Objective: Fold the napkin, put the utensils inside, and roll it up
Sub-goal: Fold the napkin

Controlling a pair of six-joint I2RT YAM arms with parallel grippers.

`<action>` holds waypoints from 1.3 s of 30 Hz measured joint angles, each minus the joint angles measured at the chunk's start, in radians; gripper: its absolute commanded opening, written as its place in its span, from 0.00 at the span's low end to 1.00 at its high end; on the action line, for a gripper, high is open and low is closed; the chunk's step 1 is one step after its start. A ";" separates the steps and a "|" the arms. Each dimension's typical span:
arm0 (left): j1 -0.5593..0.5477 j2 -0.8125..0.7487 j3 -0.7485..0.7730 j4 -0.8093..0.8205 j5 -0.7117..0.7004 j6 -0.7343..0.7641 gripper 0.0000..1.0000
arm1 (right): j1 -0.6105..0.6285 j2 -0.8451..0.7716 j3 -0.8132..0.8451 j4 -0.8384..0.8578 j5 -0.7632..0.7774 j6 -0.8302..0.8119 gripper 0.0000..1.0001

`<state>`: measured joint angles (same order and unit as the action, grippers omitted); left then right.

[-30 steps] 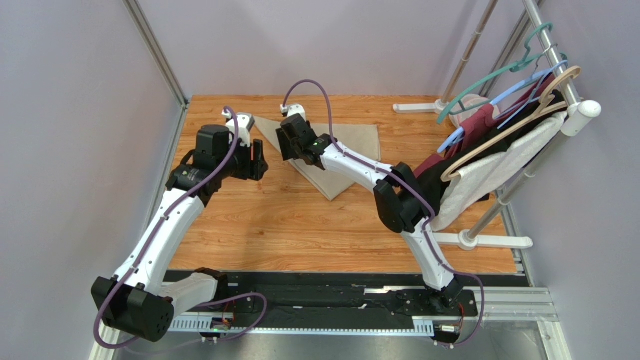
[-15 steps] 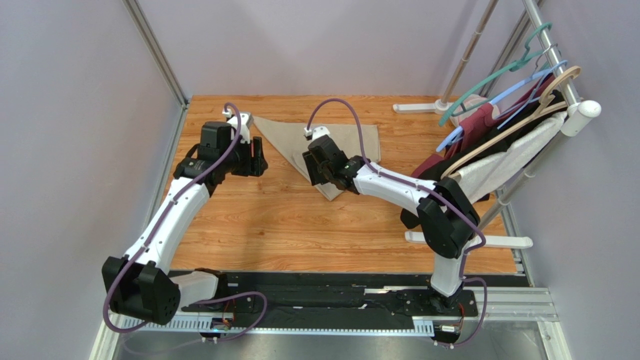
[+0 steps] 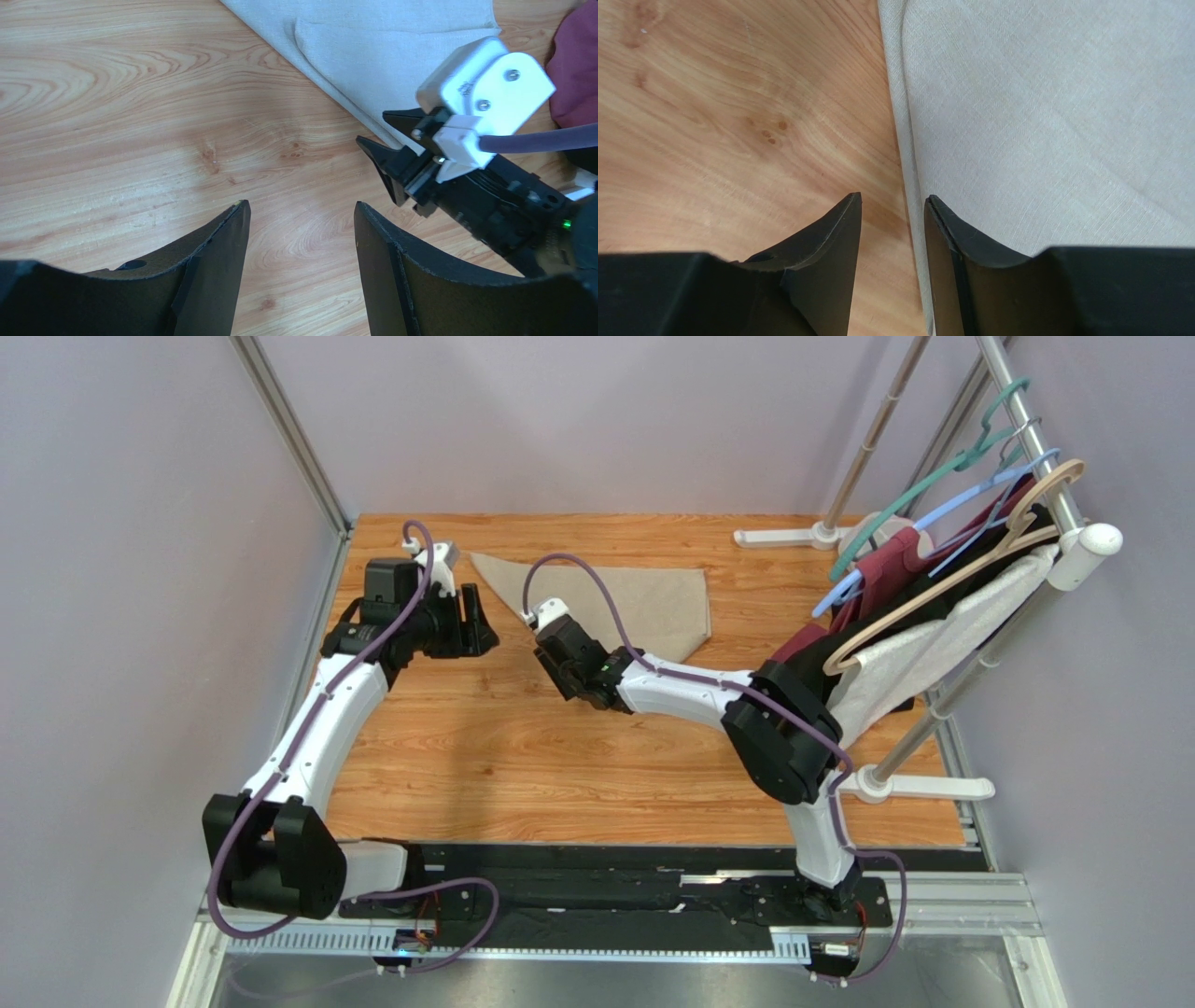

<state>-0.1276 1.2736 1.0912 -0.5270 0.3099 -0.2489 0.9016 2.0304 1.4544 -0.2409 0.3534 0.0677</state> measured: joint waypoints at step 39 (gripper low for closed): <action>0.061 0.000 0.000 0.011 0.085 -0.036 0.64 | 0.001 0.212 0.151 0.021 0.116 -0.205 0.00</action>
<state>-0.0669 1.2736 1.0912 -0.5156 0.3950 -0.2852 0.9028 2.2429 1.6054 -0.2199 0.4690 -0.1375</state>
